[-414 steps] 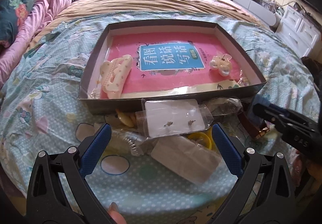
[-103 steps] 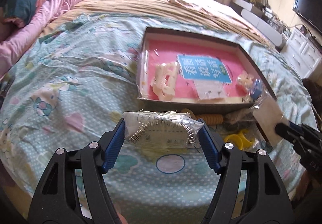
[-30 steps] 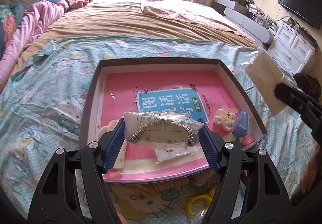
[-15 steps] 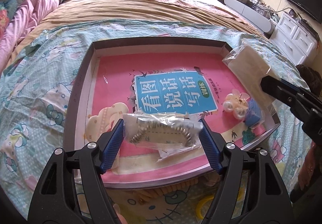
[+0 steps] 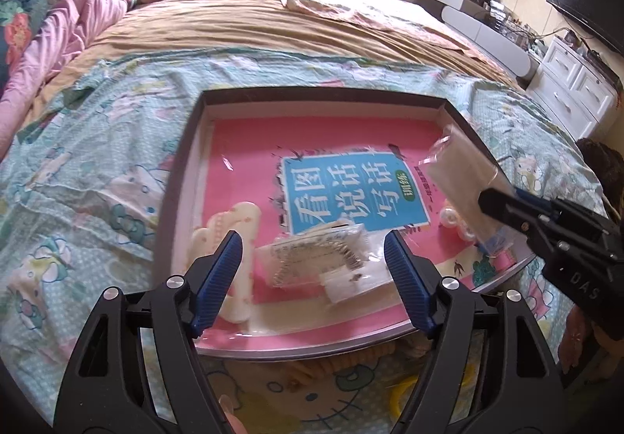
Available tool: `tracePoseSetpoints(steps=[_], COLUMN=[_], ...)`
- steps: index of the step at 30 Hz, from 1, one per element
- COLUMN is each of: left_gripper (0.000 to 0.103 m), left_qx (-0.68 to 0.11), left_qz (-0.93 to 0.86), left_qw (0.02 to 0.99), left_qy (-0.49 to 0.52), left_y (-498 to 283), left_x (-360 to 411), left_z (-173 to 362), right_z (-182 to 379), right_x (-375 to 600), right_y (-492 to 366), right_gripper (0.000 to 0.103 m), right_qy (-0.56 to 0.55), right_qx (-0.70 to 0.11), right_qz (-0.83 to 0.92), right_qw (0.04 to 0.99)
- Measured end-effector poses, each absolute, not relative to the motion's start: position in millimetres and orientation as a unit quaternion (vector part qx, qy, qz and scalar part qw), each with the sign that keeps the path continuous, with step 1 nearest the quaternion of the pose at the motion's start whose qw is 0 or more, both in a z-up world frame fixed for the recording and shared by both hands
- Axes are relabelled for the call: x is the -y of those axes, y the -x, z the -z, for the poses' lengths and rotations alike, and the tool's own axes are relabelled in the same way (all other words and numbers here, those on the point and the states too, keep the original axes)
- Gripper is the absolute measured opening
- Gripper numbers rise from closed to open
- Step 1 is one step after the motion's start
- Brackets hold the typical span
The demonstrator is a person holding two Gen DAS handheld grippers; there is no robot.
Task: Organize jewelry
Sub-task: 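Open the left tool to drop the coil bag while the right releases the tube into the tray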
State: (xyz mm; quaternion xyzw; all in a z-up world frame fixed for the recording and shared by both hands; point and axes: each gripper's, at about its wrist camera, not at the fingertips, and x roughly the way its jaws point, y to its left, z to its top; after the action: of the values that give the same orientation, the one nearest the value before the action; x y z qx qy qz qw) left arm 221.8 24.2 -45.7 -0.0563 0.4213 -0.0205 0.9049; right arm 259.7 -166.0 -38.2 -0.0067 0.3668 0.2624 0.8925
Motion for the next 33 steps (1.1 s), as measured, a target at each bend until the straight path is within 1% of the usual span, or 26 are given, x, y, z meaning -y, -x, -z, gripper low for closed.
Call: tracePoseSetpoints(steps=[8,9,12,14,21,27,28,30,32,33], left_gripper=[0.071,0.074,0.077,0.077,0.079,0.079,0.079,0.079,0.079,0.079], left_qx=[-0.415,-0.415,-0.416,-0.416,-0.415,-0.414,-0.413,-0.411,-0.41,-0.409], left_qz=[0.005,0.003,0.002,0.002,0.0,-0.002,-0.004,-0.006,-0.006,-0.007], left_qw=[0.907,0.907,0.907,0.906,0.907,0.907,0.907,0.908,0.909,0.909], left_qy=[0.067,0.067,0.07,0.072,0.075,0.078,0.078,0.076,0.076,0.078], left_y=[-214.0,-213.7,-211.8,-210.2,-208.2,-205.7,-204.8,-202.6,-201.2,-200.2], left_x=[-36.4,-36.7,-38.0,-39.1,-39.3,-40.9,-40.7,-40.3,-40.9,-41.1], left_z=[41.0,40.8,40.6,40.6,39.4,37.6,37.0,36.4,35.8,35.2], right_z=[46.7,47.6,49.6,50.8,53.4,47.9,46.3,43.8,40.8,39.8], right_x=[153.3,152.2,151.2,150.4,152.7,159.6,161.0,163.6,167.1,167.8], right_y=[-258.7,-258.4,-257.4,-256.9,-256.9,-252.1,-250.7,-248.0,-243.7,-242.7], right_gripper=[0.02,0.02,0.021,0.022,0.023,0.031,0.033,0.042,0.046,0.05], right_qy=[0.017,0.018,0.016,0.014,0.007,-0.005,-0.007,-0.011,-0.015,-0.016], right_qx=[-0.382,-0.383,-0.386,-0.389,-0.396,-0.388,-0.386,-0.383,-0.377,-0.376], right_qz=[-0.273,-0.274,-0.272,-0.271,-0.264,-0.26,-0.26,-0.259,-0.256,-0.256], right_qw=[0.883,0.882,0.881,0.881,0.88,0.884,0.885,0.887,0.89,0.89])
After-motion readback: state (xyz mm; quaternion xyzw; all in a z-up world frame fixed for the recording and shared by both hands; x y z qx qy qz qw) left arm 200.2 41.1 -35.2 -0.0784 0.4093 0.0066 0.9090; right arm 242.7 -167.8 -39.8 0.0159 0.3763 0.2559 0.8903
